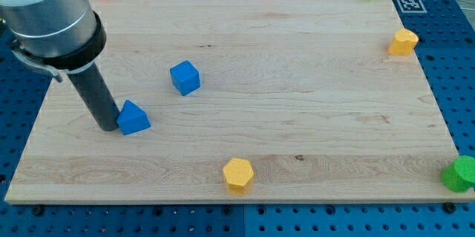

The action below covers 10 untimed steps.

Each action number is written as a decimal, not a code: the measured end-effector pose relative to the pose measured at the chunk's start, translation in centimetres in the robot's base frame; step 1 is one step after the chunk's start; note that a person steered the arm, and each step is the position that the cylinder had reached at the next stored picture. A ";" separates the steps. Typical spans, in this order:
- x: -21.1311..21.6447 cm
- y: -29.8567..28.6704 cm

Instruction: Push the blue triangle to the bottom left side

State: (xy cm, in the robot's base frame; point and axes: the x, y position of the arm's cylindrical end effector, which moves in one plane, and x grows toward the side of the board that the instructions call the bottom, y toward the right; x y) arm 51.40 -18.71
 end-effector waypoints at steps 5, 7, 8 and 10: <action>-5.7 4.9; -5.0 7.8; -5.0 6.0; -3.8 3.3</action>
State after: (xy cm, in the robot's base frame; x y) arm 47.63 -15.45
